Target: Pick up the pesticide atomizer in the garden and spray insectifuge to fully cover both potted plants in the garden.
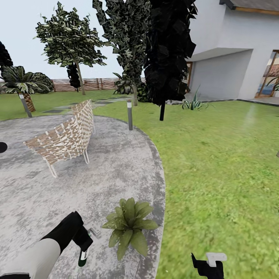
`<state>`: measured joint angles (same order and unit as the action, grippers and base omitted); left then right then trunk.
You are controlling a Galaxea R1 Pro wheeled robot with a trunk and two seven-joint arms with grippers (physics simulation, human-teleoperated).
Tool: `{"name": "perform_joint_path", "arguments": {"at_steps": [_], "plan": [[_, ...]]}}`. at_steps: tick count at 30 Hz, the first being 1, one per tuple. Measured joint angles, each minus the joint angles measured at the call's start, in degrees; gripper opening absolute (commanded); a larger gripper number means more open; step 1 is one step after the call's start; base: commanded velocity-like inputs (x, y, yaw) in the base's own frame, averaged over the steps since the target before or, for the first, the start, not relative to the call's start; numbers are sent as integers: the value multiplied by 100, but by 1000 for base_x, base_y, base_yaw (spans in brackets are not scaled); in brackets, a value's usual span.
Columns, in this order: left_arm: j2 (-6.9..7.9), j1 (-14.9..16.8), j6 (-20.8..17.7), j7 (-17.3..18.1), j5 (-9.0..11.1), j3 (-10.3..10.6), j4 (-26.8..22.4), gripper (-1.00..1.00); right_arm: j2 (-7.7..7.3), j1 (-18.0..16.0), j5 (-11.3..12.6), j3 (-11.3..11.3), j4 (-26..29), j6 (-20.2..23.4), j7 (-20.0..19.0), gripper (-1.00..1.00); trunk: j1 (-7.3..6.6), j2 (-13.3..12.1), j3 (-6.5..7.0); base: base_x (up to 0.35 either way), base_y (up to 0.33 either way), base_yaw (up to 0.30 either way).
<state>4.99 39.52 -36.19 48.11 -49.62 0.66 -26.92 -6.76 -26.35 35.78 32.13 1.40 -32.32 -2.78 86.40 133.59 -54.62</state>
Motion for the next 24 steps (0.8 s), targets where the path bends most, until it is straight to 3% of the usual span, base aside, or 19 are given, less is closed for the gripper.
{"name": "perform_joint_path", "arguments": {"at_steps": [5,19,24], "plan": [[-6,1,-13,-369,30,6,235,-100,1,0,0,-1,1,3,6,100,1,0,0,77,-123,54],[-36,2,-9,-401,95,-9,168,-100,1,0,1,-2,1,3,8,100,1,0,0,2,-2,264],[-268,1,234,-568,107,-25,160,-100,1,0,1,-2,1,3,8,100,1,0,2,0,0,256]]}}
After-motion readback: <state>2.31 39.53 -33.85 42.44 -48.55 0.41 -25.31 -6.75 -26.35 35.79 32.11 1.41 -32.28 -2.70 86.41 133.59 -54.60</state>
